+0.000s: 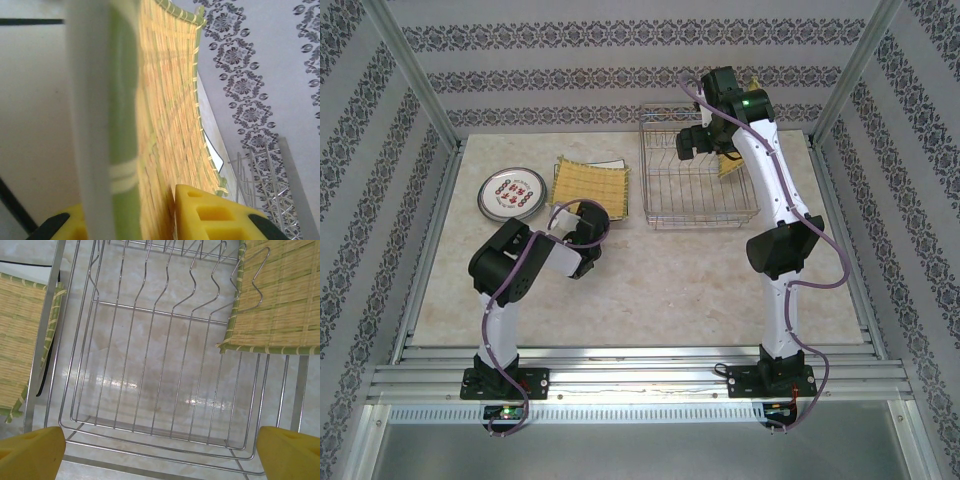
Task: Unload the plates from the dish rack
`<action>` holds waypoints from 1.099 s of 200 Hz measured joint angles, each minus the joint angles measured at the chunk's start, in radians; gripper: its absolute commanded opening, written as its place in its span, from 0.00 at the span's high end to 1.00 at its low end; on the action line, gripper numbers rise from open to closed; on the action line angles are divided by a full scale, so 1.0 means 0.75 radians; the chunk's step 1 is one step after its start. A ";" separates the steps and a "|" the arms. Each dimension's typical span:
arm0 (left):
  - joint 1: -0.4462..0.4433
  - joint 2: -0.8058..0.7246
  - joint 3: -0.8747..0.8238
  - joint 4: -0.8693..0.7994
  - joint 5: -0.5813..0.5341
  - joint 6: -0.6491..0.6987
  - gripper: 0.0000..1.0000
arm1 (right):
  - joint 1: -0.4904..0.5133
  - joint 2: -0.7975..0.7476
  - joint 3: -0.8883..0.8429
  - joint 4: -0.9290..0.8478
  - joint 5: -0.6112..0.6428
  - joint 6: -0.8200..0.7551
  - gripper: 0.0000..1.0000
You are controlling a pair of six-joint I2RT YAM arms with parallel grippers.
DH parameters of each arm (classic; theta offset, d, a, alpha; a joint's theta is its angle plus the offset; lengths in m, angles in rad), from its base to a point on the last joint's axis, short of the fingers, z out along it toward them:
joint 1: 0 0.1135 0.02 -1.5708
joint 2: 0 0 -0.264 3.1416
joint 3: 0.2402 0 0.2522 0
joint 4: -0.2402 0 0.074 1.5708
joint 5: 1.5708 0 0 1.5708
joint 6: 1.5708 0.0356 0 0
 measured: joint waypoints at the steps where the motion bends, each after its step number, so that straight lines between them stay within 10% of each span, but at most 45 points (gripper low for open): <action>1: 0.000 0.000 0.000 -0.003 0.000 -0.003 0.72 | 0.000 0.000 0.000 0.000 0.000 0.000 0.02; 99: -0.011 -0.075 0.104 -0.393 0.037 -0.024 0.43 | 0.001 0.000 0.000 0.022 -0.026 -0.001 0.02; 220: -0.039 -0.137 0.196 -0.888 0.112 0.048 0.31 | 0.003 0.000 -0.100 0.160 -0.116 0.010 0.02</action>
